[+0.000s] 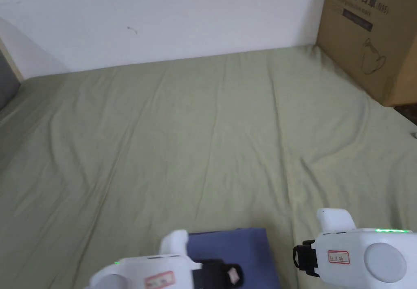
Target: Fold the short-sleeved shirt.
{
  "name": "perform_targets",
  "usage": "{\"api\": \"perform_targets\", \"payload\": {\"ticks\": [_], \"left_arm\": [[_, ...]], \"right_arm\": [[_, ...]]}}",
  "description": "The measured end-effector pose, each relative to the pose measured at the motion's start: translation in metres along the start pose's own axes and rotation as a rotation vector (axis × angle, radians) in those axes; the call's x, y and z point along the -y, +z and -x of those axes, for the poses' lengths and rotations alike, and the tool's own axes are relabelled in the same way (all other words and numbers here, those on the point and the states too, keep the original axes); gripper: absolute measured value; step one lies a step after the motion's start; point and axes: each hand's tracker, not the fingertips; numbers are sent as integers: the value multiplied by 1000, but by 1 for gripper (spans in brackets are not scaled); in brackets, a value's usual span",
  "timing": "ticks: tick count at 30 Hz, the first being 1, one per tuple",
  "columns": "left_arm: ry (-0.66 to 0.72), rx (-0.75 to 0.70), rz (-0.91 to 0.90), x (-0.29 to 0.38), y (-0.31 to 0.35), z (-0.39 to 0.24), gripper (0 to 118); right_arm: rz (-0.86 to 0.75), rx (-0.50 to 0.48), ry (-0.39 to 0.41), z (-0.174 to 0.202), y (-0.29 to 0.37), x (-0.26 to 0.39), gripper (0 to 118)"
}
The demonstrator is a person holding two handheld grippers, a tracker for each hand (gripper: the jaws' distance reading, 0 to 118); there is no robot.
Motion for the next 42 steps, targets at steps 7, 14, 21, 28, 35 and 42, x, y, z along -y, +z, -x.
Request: {"api": "perform_targets", "payload": {"ticks": [7,14,21,28,35,42], "left_arm": [[72,-185,-151,-15,90,64,0],[167,-132,-170,1,87,98,0],[211,-90,-88,-4,66,116,20],[227,20,6,-17,37,127,118],[219,192,39,-26,-6,140,118],[239,113,149,-34,-21,158,24]], "right_arm": [[18,-115,173,68,-25,-16,0],[178,-78,190,93,-107,-1,0],[176,-107,154,87,-92,-13,0],[184,-111,148,85,-94,-14,0],[194,-140,102,78,-96,-16,0],[197,-135,113,81,-92,-19,0]]}}
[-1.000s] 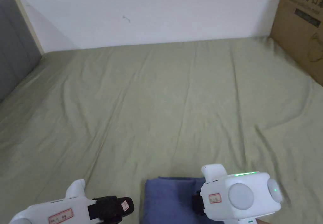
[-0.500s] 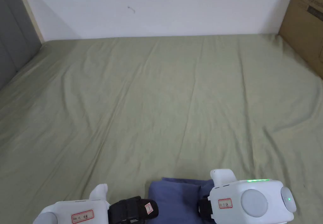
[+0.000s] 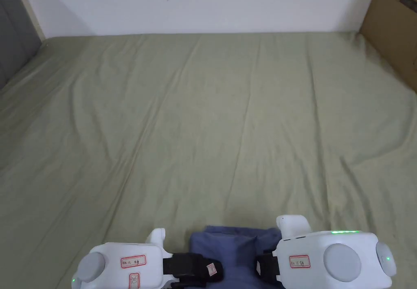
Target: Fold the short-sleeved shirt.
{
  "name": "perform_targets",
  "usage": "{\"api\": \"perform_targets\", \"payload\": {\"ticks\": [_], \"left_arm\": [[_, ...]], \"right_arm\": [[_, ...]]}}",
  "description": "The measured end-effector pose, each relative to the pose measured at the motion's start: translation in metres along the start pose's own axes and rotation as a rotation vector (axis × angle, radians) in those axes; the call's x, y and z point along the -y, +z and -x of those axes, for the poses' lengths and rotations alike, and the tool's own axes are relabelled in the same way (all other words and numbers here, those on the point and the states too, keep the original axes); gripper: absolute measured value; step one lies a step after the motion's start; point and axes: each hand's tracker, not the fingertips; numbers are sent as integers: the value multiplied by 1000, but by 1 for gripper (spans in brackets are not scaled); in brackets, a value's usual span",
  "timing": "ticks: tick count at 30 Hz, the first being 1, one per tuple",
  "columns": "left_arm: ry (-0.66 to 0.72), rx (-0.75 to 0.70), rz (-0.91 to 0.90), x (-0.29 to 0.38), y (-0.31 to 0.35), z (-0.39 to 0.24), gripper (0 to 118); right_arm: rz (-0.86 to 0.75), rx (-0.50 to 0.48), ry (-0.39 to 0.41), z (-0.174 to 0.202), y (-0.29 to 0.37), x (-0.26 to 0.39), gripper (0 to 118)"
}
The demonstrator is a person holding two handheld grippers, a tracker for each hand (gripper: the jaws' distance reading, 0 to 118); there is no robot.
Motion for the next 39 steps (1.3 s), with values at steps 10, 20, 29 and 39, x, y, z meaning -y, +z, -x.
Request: {"api": "perform_targets", "payload": {"ticks": [10,20,29,39], "left_arm": [[-196,-148,-38,-19,65,-41,23],[-183,-783,-115,-89,224,-23,23],[-304,-1550,-56,-128,288,3,23],[-122,-1390,-333,-105,315,-14,104]], "right_arm": [[-85,-10,8,14,29,-17,0],[-99,2,-34,-1,29,-36,0],[-80,67,-74,-17,23,-40,0],[-64,61,-95,-23,18,-36,0]]}}
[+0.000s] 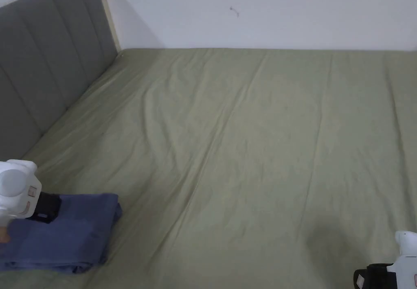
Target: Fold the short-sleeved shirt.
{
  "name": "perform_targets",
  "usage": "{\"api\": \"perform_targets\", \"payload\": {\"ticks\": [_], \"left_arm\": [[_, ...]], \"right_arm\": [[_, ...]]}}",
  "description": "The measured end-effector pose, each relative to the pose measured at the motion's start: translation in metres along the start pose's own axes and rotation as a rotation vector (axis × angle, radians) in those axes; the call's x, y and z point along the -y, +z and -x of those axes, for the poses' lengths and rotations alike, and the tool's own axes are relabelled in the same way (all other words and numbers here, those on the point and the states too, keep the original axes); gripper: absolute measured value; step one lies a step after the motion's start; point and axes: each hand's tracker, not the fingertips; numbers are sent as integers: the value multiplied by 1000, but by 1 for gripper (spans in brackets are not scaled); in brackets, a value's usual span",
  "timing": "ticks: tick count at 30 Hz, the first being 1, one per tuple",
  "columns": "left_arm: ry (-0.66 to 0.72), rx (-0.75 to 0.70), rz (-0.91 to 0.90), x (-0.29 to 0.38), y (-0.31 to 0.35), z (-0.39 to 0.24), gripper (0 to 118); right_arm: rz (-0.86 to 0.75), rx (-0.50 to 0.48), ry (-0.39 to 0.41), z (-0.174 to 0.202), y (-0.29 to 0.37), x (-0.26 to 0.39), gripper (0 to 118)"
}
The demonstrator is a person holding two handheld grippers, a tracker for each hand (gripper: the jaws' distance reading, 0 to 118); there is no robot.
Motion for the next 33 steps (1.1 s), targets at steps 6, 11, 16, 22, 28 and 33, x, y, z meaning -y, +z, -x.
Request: {"api": "perform_targets", "payload": {"ticks": [6,11,16,22,28,33], "left_arm": [[122,331,-122,32,62,-39,0],[18,390,-213,58,114,-98,0],[97,380,-370,81,164,-155,0],[-12,361,-635,98,244,-217,0],[73,372,-788,111,302,-250,0],[28,331,-929,116,339,-272,0]], "right_arm": [[-14,-34,9,3,6,7,0],[-37,-55,13,3,16,15,0],[-121,-89,62,9,40,19,0],[-335,-13,206,26,94,21,0],[-677,79,254,44,165,16,0],[-854,212,321,62,212,6,0]]}}
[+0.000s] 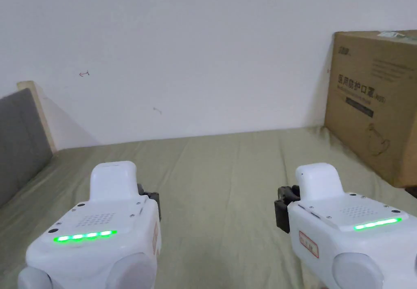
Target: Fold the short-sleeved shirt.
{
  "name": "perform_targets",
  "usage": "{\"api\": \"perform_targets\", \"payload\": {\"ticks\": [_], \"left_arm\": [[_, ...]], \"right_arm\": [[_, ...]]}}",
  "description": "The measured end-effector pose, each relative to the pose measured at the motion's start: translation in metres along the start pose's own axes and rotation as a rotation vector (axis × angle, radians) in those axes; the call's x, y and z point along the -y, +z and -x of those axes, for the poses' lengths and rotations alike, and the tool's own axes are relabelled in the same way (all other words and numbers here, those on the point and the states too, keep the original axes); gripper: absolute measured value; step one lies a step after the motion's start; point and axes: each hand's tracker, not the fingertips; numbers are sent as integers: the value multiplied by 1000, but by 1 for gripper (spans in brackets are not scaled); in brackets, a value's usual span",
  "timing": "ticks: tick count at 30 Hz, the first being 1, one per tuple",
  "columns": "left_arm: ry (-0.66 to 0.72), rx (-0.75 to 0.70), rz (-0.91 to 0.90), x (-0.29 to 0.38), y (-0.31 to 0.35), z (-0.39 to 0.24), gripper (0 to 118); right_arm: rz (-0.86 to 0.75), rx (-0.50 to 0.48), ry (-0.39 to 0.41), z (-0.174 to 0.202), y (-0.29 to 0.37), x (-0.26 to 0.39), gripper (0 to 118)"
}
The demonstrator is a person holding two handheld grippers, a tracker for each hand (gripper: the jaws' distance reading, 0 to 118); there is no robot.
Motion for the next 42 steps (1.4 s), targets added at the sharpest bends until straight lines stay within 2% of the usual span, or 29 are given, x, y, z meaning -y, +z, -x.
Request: {"api": "perform_targets", "payload": {"ticks": [4,8,12,15,17,18,19,20,21,22,23,26,30,38,40,42], "left_arm": [[12,29,-44,-6,9,-10,0],[-30,-9,-99,-4,16,-14,0],[-7,-6,-109,-5,19,-10,0],[-9,-7,-124,-3,20,-8,0],[-20,-15,-133,0,20,-7,3],[-15,-26,-135,1,22,-8,17],[-8,-23,-134,2,22,-6,37],[-1,-14,-125,3,21,-5,63],[3,0,-101,3,18,-4,102],[6,20,-103,4,19,-3,116],[10,36,-140,7,23,-3,118],[-28,30,-150,6,26,-5,118],[-16,72,-121,1,24,-5,118],[10,56,-80,4,10,-7,118],[37,140,-60,8,6,-2,118],[68,124,-32,9,2,-2,118]], "right_arm": [[-91,6,-2,-4,11,-18,0],[-127,43,3,-3,18,-23,0],[-143,96,27,-4,20,-21,0],[-142,108,3,-7,21,-19,0],[-139,106,-18,-9,20,-17,7],[-138,106,-22,-8,19,-15,21],[-138,107,-24,-9,18,-13,38],[-138,109,-25,-8,17,-12,61],[-138,111,-25,-8,16,-11,92],[-143,114,-29,-7,16,-9,105],[-156,114,-34,-7,17,-8,109],[-163,135,-24,-6,15,-9,109],[-134,171,39,-4,6,-6,109],[-117,151,21,-5,4,-4,109],[-115,155,29,-5,4,-4,109],[-110,154,28,-5,3,-4,109]]}}
